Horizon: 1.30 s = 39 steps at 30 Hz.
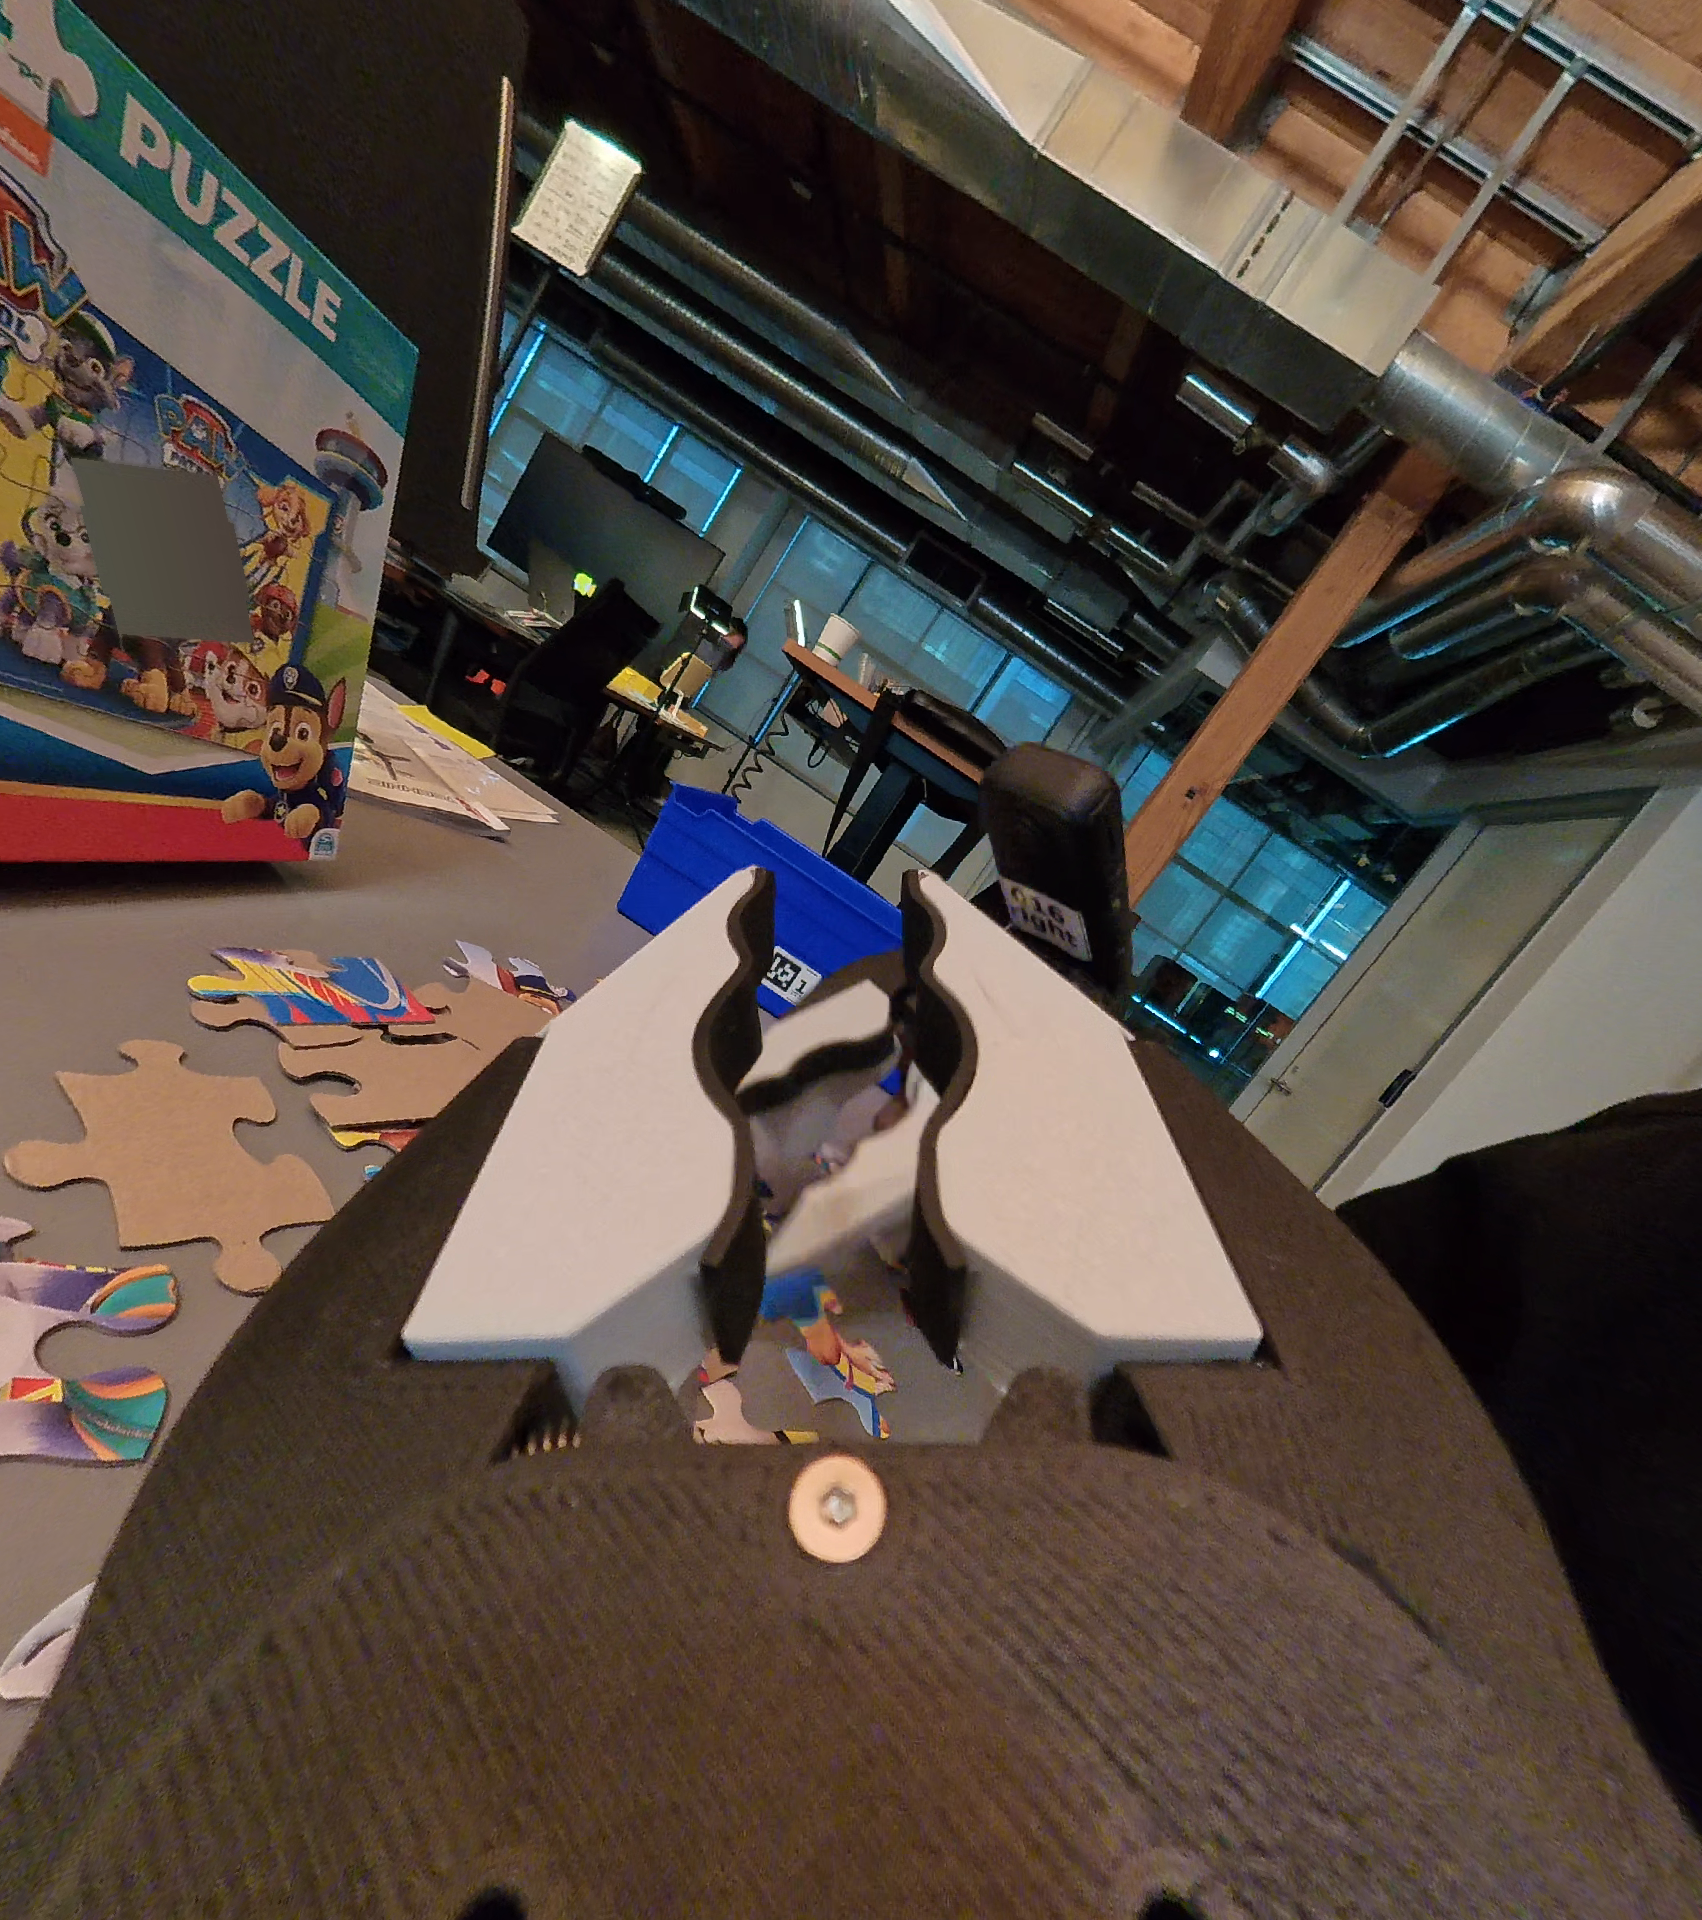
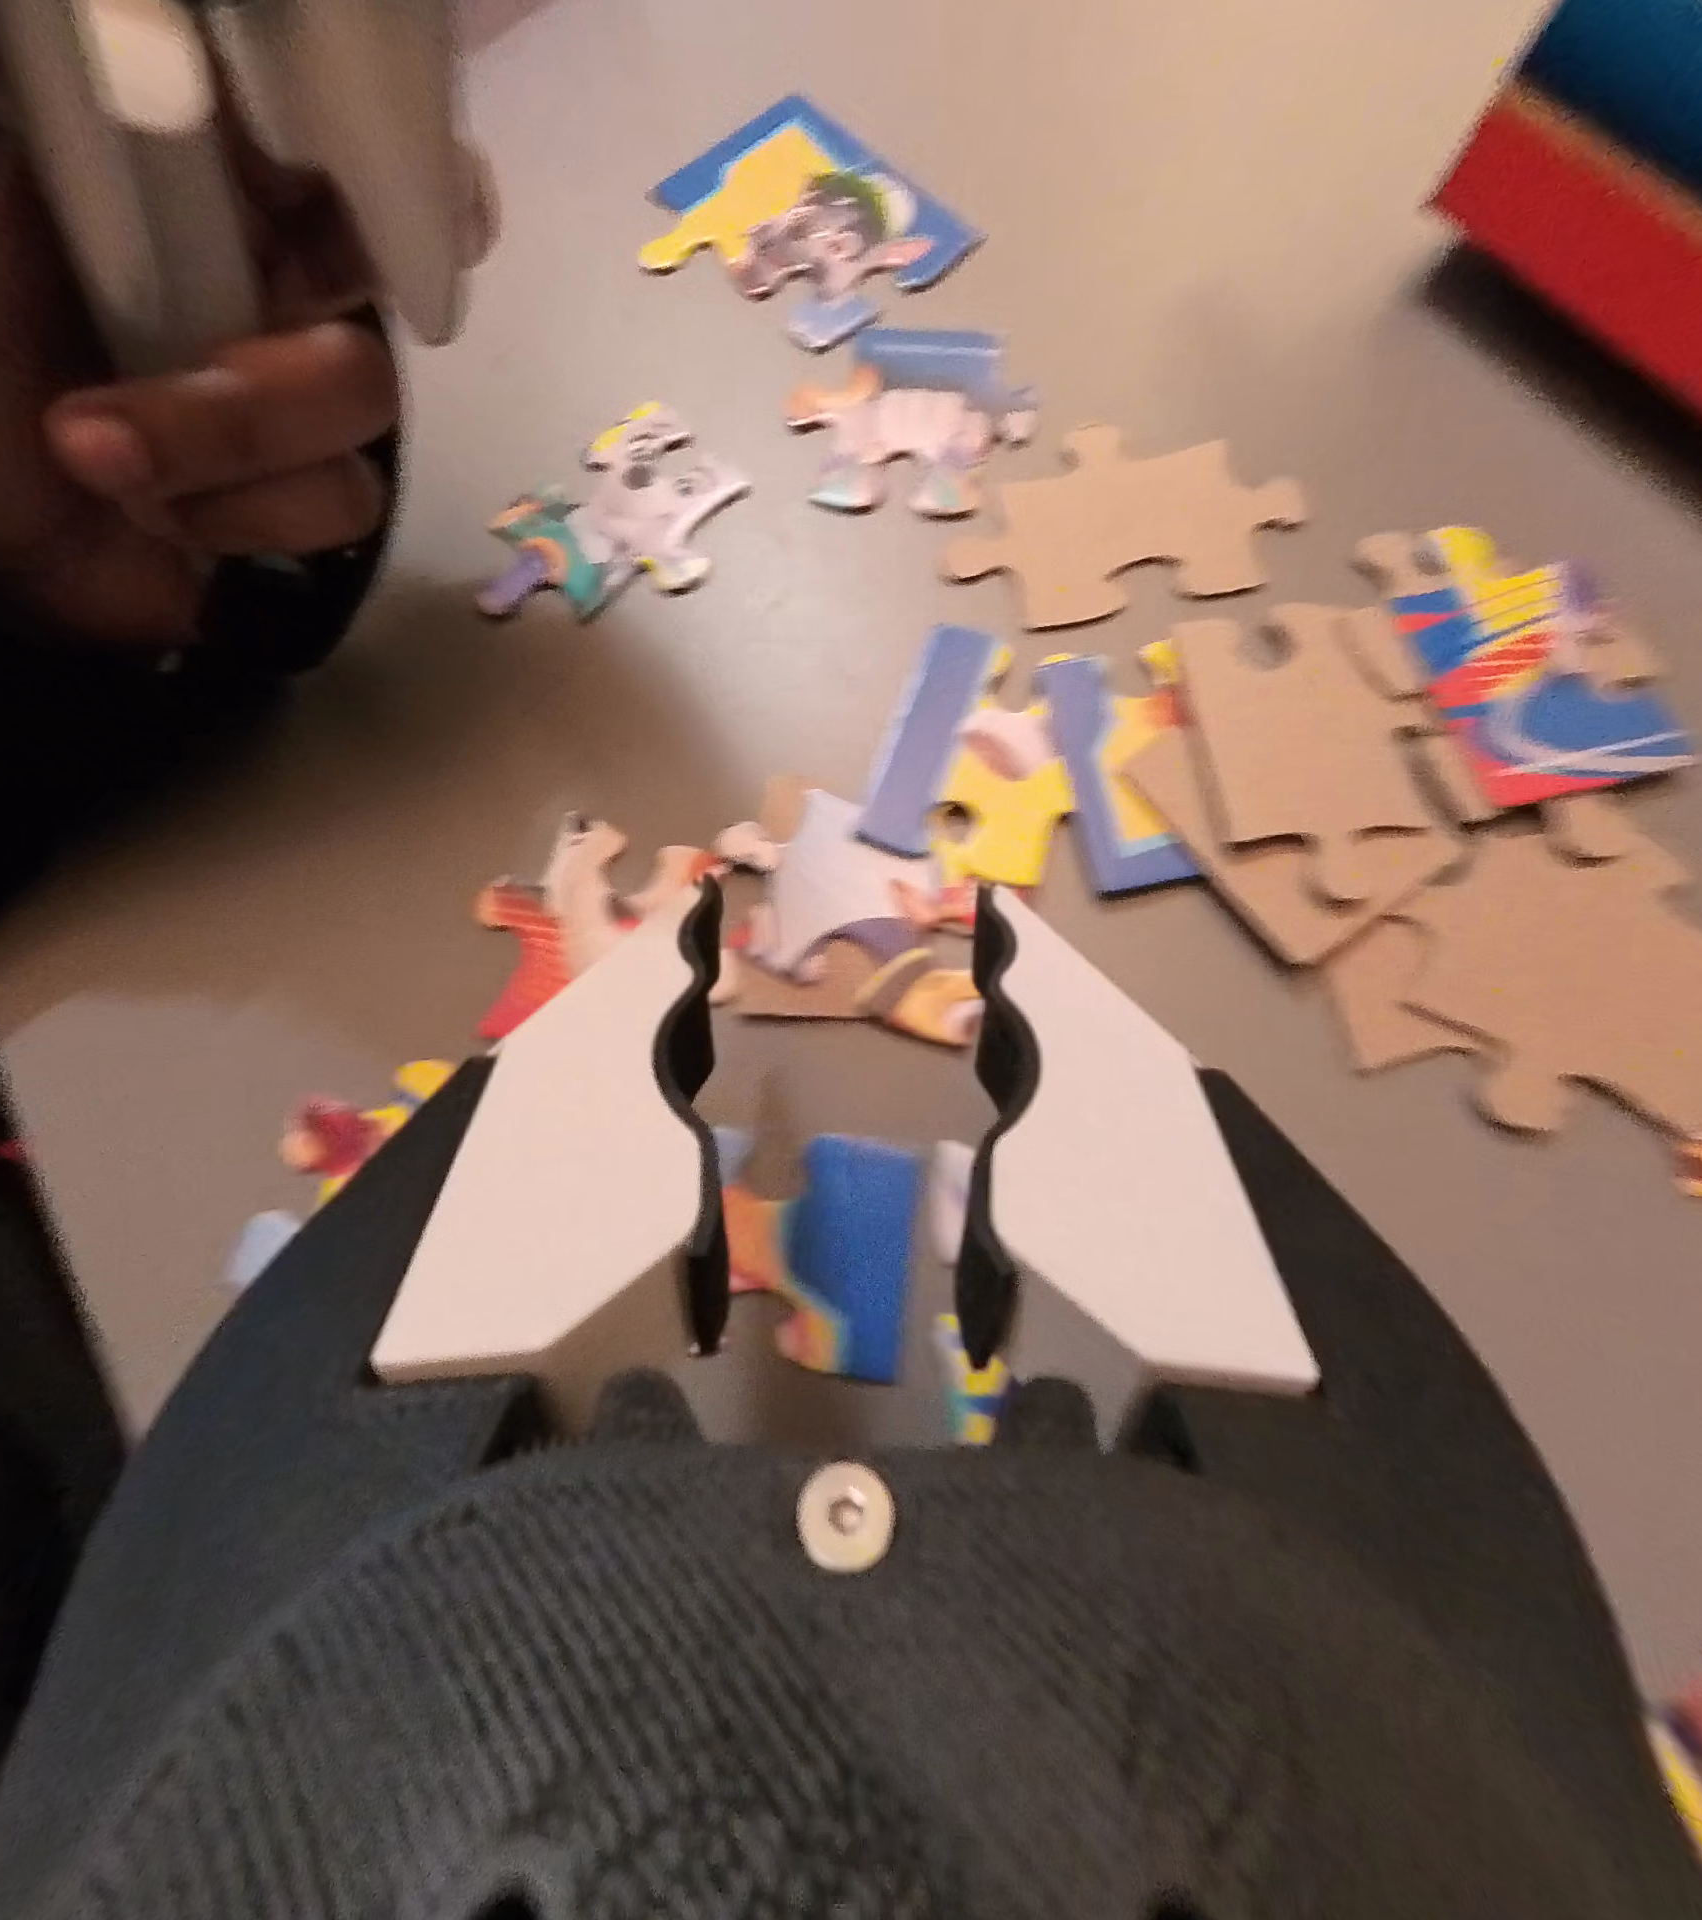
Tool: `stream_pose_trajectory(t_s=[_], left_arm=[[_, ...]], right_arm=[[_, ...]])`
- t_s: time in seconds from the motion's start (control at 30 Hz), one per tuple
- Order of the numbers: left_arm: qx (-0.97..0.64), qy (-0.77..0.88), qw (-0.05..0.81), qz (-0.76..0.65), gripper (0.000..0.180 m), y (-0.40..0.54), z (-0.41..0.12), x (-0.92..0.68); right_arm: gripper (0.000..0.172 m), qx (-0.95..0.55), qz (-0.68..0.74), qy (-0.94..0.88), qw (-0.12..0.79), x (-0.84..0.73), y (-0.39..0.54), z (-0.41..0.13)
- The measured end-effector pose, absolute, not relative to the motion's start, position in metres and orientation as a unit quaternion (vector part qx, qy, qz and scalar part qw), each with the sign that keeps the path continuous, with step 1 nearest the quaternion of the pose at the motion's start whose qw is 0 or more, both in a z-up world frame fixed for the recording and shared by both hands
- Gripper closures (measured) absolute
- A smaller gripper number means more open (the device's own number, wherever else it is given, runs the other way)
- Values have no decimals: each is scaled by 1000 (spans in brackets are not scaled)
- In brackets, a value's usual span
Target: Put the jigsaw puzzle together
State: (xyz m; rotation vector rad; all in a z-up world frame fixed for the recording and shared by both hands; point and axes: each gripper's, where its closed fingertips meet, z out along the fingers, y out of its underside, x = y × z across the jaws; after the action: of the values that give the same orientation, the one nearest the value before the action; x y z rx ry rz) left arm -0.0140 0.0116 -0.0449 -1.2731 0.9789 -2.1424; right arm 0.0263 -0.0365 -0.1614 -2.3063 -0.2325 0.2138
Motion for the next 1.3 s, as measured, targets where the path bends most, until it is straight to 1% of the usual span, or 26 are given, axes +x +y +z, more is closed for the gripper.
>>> stream_pose_trajectory(t_s=[0.07, 0.13, 0.2, 0.27, 0.3, 0.4, 0.47, 0.53, 0.57, 0.7, 0.8, 0.9, 0.97, 1.0, 1.03, 1.07, 1.1, 1.13, 1.2, 1.3], left_arm=[[-463, 356, 230, -779, 159, 12, -45, -14], [-464, 357, 231, -777, 159, 11, -45, -14], [-465, 358, 234, -776, 159, 12, -46, -14], [-465, 357, 236, -775, 160, 13, -45, -14], [-465, 356, 236, -776, 159, 13, -45, -14], [-463, 353, 233, -779, 159, 14, -44, -15], [-462, 351, 232, -781, 159, 14, -43, -15], [-460, 350, 231, -783, 159, 14, -43, -16], [-460, 348, 230, -784, 159, 14, -43, -16], [-460, 347, 229, -785, 159, 15, -42, -16], [-461, 346, 229, -784, 158, 15, -43, -16], [-463, 348, 228, -783, 158, 15, -44, -15], [-466, 348, 227, -781, 156, 15, -45, -14], [-471, 347, 228, -778, 150, 16, -46, -13], [-481, 342, 235, -772, 137, 18, -48, -11], [-488, 336, 248, -767, 123, 22, -48, -9], [-485, 332, 260, -766, 113, 23, -45, -9], [-478, 334, 268, -767, 108, 22, -42, -10], [-455, 354, 269, -772, 104, 11, -37, -12], [-414, 405, 228, -783, 105, -19, -35, -12]], right_arm=[[123, -912, 22, -96, 399, 56, -25, -157], [118, -919, -10, -91, 383, 81, -12, -160], [106, -932, 1, -74, 355, 94, 1, -168], [100, -937, 19, -60, 342, 102, 14, -174], [100, -939, 24, -55, 338, 105, 19, -178], [103, -946, 40, -51, 317, 106, 26, -189], [110, -948, 37, -55, 312, 104, 26, -193], [120, -947, 39, -61, 313, 100, 25, -193], [129, -947, 44, -63, 312, 98, 24, -193], [129, -947, 42, -72, 310, 95, 19, -191], [129, -938, 61, -76, 331, 89, 15, -177], [129, -915, 125, -76, 376, 71, 10, -149], [129, -885, 216, -67, 407, 51, 3, -124], [129, -865, 274, -58, 417, 40, -2, -110], [129, -841, 334, -50, 422, 30, -8, -96], [129, -819, 390, -42, 420, 22, -15, -83], [129, -798, 439, -37, 411, 16, -22, -73], [129, -781, 479, -34, 399, 10, -29, -66], [129, -750, 545, -32, 373, 1, -43, -54], [129, -700, 632, -27, 332, -10, -59, -39]])
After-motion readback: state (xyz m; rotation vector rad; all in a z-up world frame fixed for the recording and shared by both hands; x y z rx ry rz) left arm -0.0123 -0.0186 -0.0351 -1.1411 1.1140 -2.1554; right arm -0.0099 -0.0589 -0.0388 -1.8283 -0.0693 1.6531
